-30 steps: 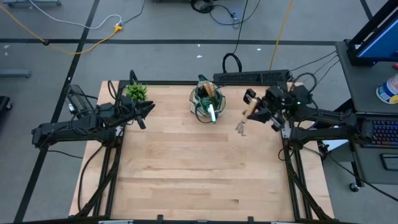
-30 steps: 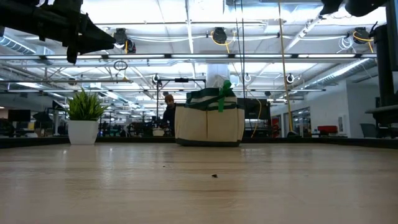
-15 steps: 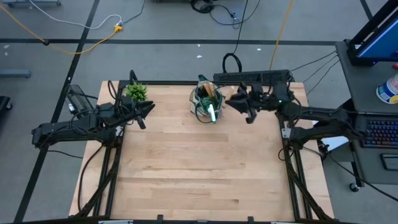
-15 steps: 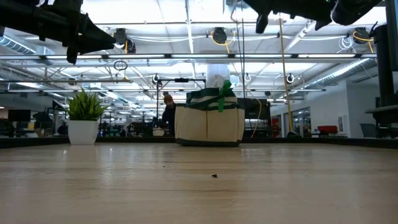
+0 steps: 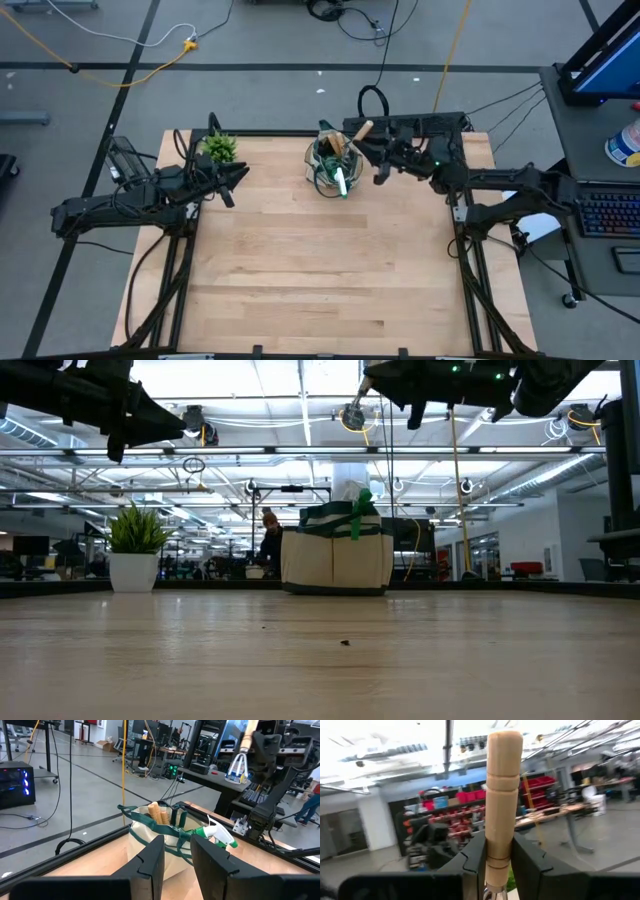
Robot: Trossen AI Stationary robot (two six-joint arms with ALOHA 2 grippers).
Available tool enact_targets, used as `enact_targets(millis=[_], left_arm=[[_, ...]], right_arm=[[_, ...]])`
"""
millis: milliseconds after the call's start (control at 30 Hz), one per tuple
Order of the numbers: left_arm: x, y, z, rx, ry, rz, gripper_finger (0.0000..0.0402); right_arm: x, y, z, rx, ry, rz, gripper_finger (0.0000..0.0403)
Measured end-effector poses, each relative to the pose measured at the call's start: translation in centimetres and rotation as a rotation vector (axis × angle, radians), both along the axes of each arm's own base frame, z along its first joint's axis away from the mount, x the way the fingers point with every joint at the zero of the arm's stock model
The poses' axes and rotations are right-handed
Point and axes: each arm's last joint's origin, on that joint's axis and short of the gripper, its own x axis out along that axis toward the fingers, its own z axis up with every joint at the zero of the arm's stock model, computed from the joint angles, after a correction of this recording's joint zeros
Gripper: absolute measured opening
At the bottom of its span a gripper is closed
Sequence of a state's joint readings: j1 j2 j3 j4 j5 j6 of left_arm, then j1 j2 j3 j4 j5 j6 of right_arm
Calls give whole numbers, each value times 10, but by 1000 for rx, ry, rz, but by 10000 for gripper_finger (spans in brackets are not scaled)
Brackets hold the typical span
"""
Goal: Pick & Place Garden tools in Gardening bag
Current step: Put the brown hand rake into the gardening bag
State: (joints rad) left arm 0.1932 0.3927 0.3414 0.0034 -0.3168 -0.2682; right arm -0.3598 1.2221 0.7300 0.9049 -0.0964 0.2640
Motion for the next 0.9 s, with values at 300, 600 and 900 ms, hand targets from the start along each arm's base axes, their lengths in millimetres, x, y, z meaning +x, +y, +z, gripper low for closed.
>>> enact_targets(millis=[300, 600, 900], left_arm=[[0, 0, 0, 0, 0, 0, 99], [0, 0, 0, 1, 1, 0, 99], [0, 0, 0, 2, 3, 0, 99]], right_arm=[[31, -22, -1, -132, 54, -101, 59], [63, -51, -10, -152, 112, -151, 59], [82, -65, -44, -116, 205, -154, 59]])
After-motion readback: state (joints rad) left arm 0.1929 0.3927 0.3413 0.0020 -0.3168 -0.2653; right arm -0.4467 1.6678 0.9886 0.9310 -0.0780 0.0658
